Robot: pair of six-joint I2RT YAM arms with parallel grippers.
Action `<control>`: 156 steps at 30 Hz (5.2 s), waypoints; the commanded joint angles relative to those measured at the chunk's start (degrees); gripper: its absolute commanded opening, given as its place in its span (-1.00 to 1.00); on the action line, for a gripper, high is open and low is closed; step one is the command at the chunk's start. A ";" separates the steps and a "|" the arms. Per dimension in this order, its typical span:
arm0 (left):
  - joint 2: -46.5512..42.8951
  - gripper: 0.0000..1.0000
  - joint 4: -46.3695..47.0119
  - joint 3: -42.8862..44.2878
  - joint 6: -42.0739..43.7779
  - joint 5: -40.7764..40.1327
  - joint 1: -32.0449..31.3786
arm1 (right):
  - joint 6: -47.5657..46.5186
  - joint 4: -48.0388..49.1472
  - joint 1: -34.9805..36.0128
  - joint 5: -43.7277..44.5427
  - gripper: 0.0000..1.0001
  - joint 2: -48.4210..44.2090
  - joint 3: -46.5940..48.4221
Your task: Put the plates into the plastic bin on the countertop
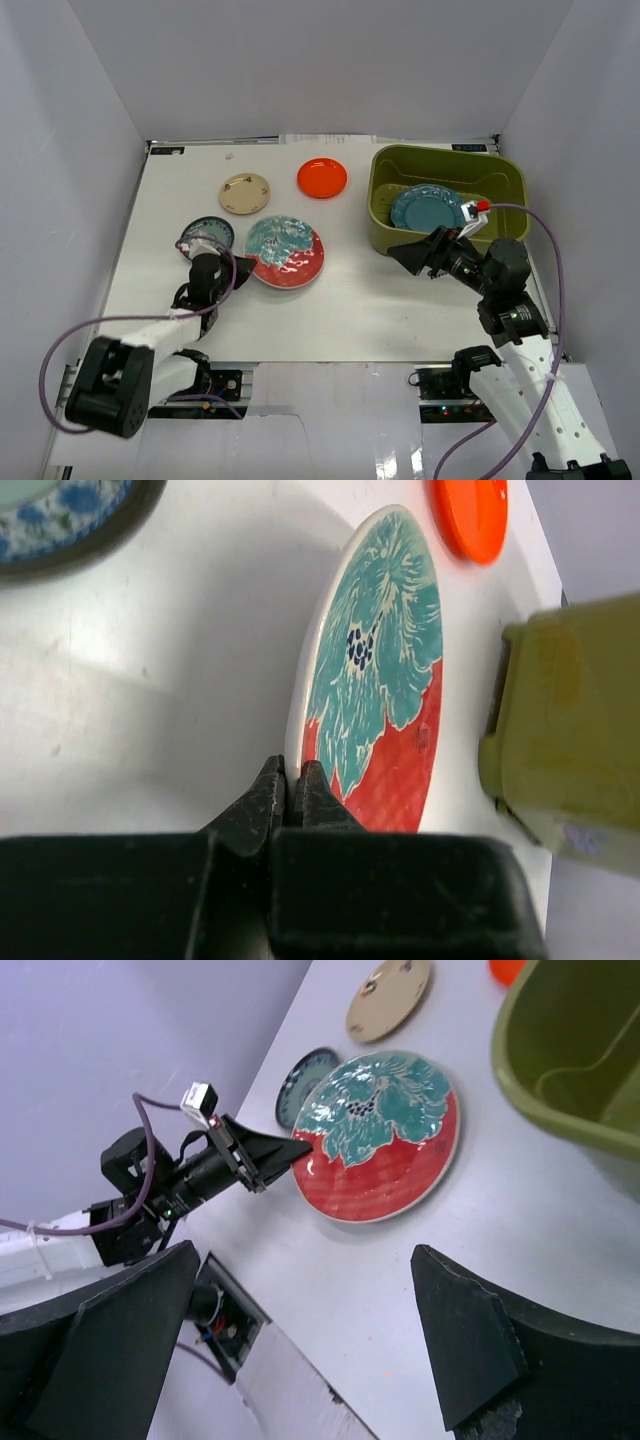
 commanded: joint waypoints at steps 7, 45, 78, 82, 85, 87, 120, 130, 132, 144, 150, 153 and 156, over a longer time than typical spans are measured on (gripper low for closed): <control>-28.11 -1.00 -12.19 1.39 -1.22 20.91 -0.42 | 1.59 8.13 16.68 6.25 0.81 6.21 -3.25; -21.18 0.75 -31.98 18.81 3.27 17.17 0.19 | 7.39 13.67 -5.86 3.03 -0.85 17.20 14.83; -0.35 0.86 -31.80 10.89 -1.57 -3.59 26.30 | -5.62 0.49 -30.42 12.06 0.50 38.75 18.10; 1.59 0.83 -31.98 11.59 -0.96 -4.73 27.00 | -7.37 -2.76 -30.07 18.90 1.00 34.80 20.29; 2.46 0.81 -30.06 10.98 -0.78 -4.91 27.88 | -9.57 -5.93 -29.28 23.04 0.87 32.25 21.88; 4.04 0.74 -28.38 10.80 -0.78 -3.16 28.49 | -10.36 -6.90 -28.40 24.90 0.86 29.26 22.50; -18.00 -1.00 -33.19 15.45 8.60 15.72 28.59 | -32.72 -8.47 32.07 50.05 -0.16 76.40 63.86; -13.98 -1.00 -36.11 22.84 15.48 24.17 25.60 | -53.33 -14.37 27.68 38.70 0.16 96.74 84.19; -13.27 -1.00 -35.76 22.58 15.48 25.40 24.98 | -54.40 -14.37 26.37 37.03 0.22 99.47 85.86; -9.75 -1.00 -32.85 22.23 12.84 34.46 23.57 | -54.58 -11.21 24.60 38.79 0.00 111.86 88.50; -10.10 -1.00 -33.38 21.96 12.75 33.94 23.57 | -54.75 -6.66 25.83 36.15 -0.84 108.80 82.53; -10.19 -1.00 -32.60 22.14 11.01 33.58 23.57 | -54.06 -2.18 26.62 34.84 -0.85 101.62 78.58; -10.71 -1.00 -31.71 21.61 9.68 34.11 23.57 | -52.56 0.82 26.71 31.94 -0.85 95.98 75.06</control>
